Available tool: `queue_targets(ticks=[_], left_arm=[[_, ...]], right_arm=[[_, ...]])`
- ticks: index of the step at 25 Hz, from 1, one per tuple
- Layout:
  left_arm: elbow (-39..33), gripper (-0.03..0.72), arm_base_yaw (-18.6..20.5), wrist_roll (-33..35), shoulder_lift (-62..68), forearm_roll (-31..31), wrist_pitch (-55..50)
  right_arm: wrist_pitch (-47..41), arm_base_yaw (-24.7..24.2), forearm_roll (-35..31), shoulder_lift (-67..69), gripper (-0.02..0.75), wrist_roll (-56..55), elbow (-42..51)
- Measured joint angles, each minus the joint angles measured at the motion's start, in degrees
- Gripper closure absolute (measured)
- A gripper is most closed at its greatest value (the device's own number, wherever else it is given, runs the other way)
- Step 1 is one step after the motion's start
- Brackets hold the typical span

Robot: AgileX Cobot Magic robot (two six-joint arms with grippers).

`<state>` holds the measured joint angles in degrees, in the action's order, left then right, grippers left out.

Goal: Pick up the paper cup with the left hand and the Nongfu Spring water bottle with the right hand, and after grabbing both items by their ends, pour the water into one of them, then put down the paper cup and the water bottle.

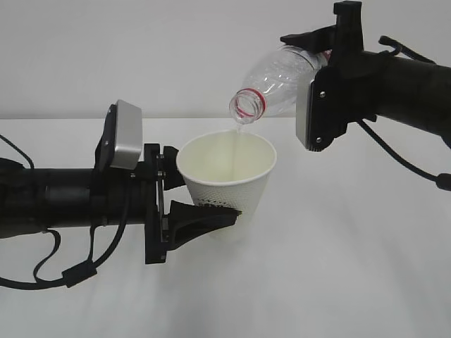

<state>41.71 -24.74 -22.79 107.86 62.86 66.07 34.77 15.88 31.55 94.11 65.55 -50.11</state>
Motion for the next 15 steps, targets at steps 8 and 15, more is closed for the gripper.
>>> queue_targets(ticks=[8, 15], left_arm=[[0.0, 0.165, 0.0, 0.0, 0.0, 0.0, 0.0], [0.0, 0.167, 0.0, 0.0, 0.0, 0.0, 0.0]], right_arm=[[0.0, 0.0, 0.0, 0.0, 0.278, 0.0, 0.0], [0.0, 0.0, 0.0, 0.0, 0.278, 0.0, 0.0]])
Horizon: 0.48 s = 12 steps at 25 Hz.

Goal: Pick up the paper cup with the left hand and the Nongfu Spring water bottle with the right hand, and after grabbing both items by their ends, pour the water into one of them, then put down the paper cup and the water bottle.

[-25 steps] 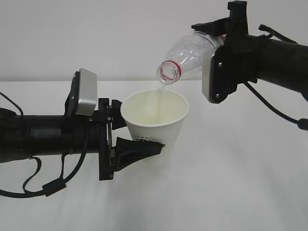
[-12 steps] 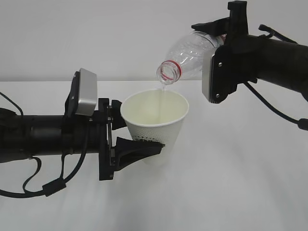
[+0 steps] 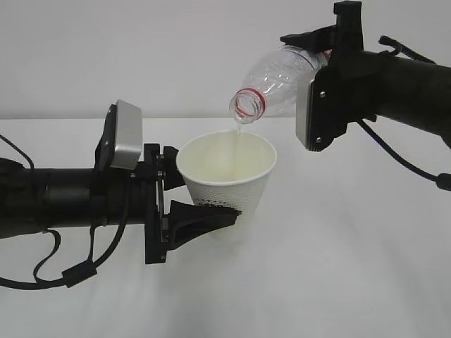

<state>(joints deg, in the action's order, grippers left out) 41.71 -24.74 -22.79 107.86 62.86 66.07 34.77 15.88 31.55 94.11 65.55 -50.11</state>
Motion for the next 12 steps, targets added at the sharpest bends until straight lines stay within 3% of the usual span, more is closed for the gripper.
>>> queue_targets(ticks=[12], left_arm=[[0.0, 0.167, 0.0, 0.0, 0.0, 0.0, 0.0]], right_arm=[[0.1, 0.0, 0.0, 0.0, 0.278, 0.09, 0.0]])
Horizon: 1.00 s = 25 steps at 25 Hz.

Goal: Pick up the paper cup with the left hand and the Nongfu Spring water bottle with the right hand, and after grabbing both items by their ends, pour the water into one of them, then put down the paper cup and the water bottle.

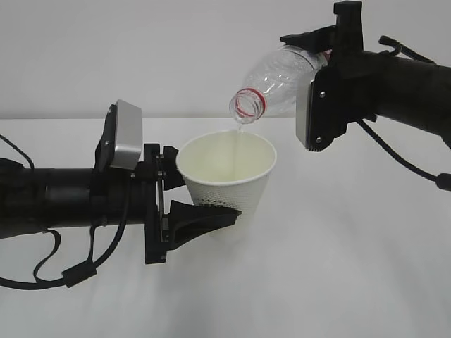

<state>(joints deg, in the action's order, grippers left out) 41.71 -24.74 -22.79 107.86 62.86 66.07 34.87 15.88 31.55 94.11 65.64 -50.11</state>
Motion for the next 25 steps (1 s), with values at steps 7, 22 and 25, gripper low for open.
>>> queue_targets(ticks=[7, 22, 25], left_arm=[[0.0, 0.168, 0.0, 0.0, 0.0, 0.0, 0.0], [0.0, 0.171, 0.0, 0.0, 0.0, 0.0, 0.0], [0.0, 0.171, 0.0, 0.0, 0.0, 0.0, 0.0]], right_arm=[[0.0, 0.0, 0.0, 0.0, 0.278, 0.13, 0.0], [0.0, 0.0, 0.0, 0.0, 0.278, 0.93, 0.0], [0.0, 0.0, 0.0, 0.0, 0.278, 0.95, 0.0]])
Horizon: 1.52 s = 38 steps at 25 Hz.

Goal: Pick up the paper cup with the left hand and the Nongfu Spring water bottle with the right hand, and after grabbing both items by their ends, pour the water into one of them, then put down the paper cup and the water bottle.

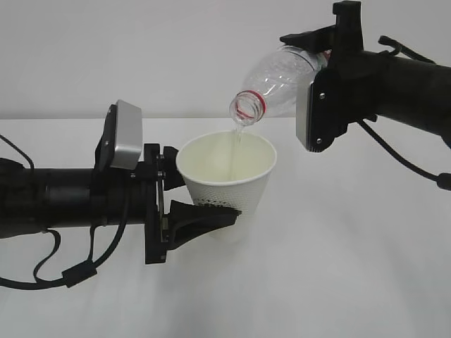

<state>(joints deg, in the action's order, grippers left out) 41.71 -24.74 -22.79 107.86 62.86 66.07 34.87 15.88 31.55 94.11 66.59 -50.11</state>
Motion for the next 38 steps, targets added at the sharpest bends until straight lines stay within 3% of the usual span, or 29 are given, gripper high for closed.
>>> queue_targets(ticks=[38], left_arm=[[0.0, 0.171, 0.0, 0.0, 0.0, 0.0, 0.0]], right_arm=[[0.15, 0.0, 0.0, 0.0, 0.278, 0.0, -0.05]])
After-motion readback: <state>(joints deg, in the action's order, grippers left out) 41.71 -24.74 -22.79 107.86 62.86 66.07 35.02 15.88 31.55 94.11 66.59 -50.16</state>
